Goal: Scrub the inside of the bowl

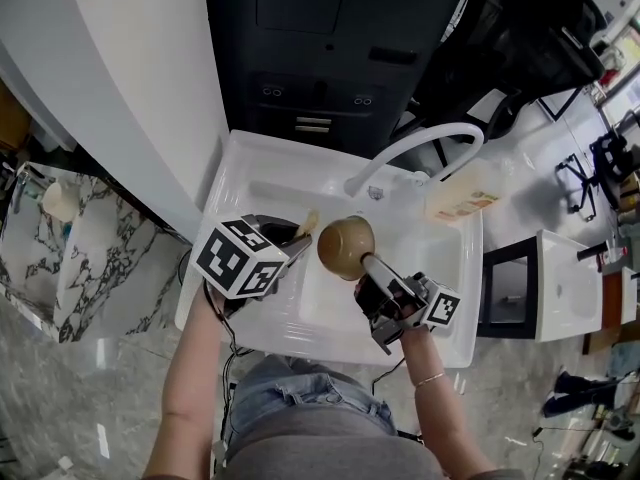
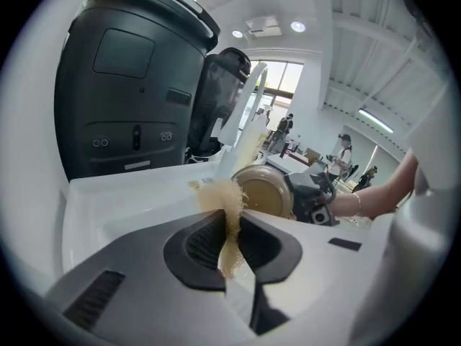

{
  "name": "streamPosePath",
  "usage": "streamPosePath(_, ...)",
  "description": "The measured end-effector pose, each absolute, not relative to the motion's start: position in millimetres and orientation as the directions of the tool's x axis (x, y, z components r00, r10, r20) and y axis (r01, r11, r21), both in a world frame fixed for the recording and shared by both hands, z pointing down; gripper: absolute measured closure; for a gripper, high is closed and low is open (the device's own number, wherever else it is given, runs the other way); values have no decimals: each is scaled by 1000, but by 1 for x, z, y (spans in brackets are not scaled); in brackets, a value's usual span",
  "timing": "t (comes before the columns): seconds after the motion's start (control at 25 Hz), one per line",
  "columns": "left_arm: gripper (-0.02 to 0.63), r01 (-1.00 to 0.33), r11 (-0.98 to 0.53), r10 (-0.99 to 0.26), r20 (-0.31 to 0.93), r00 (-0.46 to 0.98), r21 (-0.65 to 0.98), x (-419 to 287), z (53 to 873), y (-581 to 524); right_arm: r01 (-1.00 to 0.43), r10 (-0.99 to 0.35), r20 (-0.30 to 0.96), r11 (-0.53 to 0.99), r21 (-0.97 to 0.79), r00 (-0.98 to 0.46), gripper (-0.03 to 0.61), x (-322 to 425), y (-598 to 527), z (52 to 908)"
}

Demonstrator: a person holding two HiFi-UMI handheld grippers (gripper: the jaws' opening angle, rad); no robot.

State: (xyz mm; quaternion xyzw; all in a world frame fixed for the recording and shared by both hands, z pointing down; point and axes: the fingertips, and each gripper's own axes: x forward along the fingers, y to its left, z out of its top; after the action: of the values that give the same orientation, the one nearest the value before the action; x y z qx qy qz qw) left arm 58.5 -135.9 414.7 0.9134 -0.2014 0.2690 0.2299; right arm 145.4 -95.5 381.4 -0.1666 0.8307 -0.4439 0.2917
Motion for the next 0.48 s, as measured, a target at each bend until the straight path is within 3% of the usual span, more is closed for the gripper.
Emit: streamPosePath(0.48,568,-424,-874,-208,604,769,239,94,409,-106,-47,-556,-302,527,-849,-774,554,144,-101,390)
